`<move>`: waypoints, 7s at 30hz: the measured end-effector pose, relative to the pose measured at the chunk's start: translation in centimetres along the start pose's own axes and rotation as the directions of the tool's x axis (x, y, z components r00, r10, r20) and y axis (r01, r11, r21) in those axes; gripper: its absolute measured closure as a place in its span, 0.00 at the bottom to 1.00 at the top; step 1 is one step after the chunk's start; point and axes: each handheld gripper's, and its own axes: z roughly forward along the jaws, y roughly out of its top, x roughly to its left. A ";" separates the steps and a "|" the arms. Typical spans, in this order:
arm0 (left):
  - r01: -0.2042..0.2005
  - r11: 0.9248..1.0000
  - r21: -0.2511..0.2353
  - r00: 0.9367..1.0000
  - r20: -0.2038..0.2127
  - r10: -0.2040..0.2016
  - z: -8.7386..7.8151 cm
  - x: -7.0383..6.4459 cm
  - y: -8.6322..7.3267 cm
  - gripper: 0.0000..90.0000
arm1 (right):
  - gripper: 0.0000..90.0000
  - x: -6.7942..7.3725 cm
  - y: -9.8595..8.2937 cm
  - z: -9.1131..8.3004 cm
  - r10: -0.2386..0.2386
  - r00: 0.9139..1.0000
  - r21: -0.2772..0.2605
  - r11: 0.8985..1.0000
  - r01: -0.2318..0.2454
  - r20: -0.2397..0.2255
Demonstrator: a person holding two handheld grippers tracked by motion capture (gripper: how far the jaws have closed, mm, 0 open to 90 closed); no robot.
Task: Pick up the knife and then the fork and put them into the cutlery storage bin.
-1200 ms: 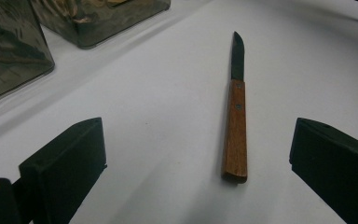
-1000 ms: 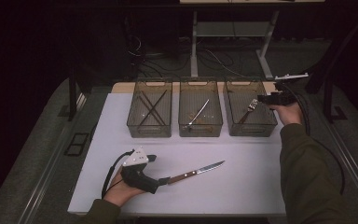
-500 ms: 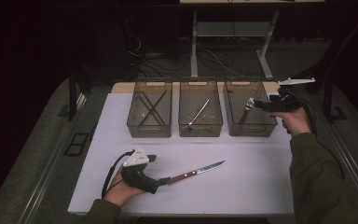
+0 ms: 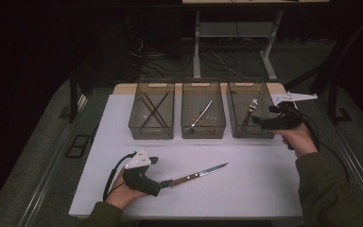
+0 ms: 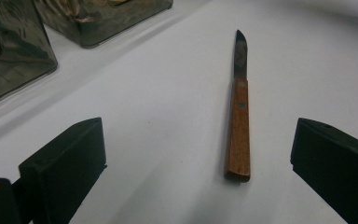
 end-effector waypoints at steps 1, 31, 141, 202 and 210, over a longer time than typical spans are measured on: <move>0.000 1.000 0.000 1.000 -0.001 0.000 0.0 0.0 0.0 0.02 | 0.10 0.2 -0.2 -0.1 0.000 1.000 0.004 1.000 0.000 -0.007; -0.026 1.000 -0.016 1.000 -0.008 0.026 -0.2 -0.5 0.6 0.05 | 0.10 6.7 -10.1 -2.3 -0.028 0.985 -0.006 1.000 0.027 -0.170; -0.120 0.992 -0.028 0.993 -0.016 0.120 5.7 -4.7 7.3 0.86 | 0.48 12.9 -5.8 3.9 0.137 0.861 0.032 0.990 -0.139 -0.490; -0.044 0.994 -0.097 0.997 0.062 0.050 1.3 -1.2 2.9 0.36 | 0.99 8.9 -1.8 -2.0 -0.017 0.924 -0.136 0.990 -0.038 -0.381; -0.015 0.998 -0.063 0.999 0.036 0.017 0.5 -0.4 1.3 0.18 | 0.99 6.5 -1.3 -2.9 0.006 0.944 -0.126 0.991 -0.050 -0.329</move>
